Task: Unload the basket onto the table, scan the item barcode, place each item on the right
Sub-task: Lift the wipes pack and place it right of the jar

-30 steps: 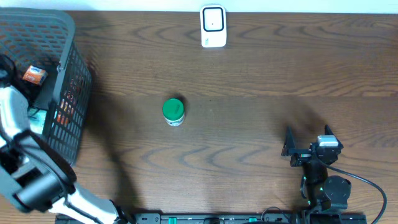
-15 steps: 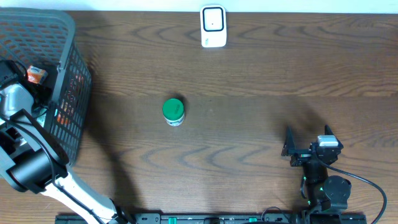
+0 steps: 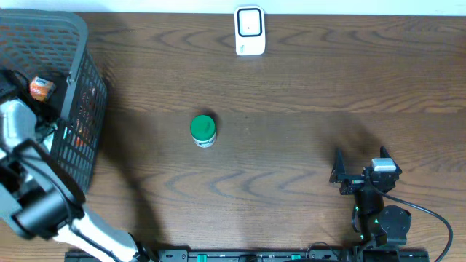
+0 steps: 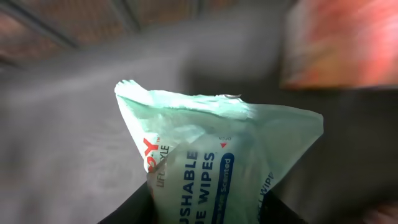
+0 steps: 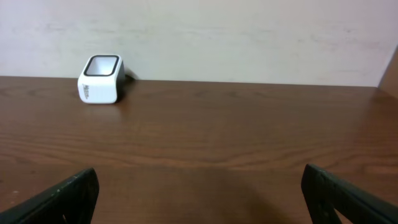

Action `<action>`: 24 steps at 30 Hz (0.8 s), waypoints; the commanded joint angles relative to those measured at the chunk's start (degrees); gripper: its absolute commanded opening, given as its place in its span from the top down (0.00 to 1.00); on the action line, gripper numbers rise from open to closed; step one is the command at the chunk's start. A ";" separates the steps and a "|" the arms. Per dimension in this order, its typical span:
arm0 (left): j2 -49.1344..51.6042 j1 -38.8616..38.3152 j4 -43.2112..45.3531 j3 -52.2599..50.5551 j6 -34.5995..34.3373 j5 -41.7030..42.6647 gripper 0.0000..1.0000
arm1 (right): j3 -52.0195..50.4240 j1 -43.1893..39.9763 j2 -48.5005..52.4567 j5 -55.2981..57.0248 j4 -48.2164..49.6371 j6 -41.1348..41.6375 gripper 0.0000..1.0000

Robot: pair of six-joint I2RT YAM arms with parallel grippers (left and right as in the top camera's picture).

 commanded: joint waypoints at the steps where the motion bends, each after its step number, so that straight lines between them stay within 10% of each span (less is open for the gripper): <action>1: -12.87 0.00 0.28 0.68 0.79 0.59 0.65 | -0.07 0.55 -0.13 0.09 -0.24 0.42 0.01; 6: -28.65 -0.02 0.28 0.68 -0.15 4.76 0.65 | -0.07 0.55 -0.13 0.09 -0.24 0.42 0.01; 14: -42.36 -11.78 0.76 0.68 -9.77 35.26 0.64 | -0.07 0.55 -0.13 0.09 -0.24 0.42 0.01; 24: -28.87 -61.31 -0.96 -1.60 -4.52 11.21 0.64 | -0.07 0.55 -0.13 0.09 -0.24 0.42 0.01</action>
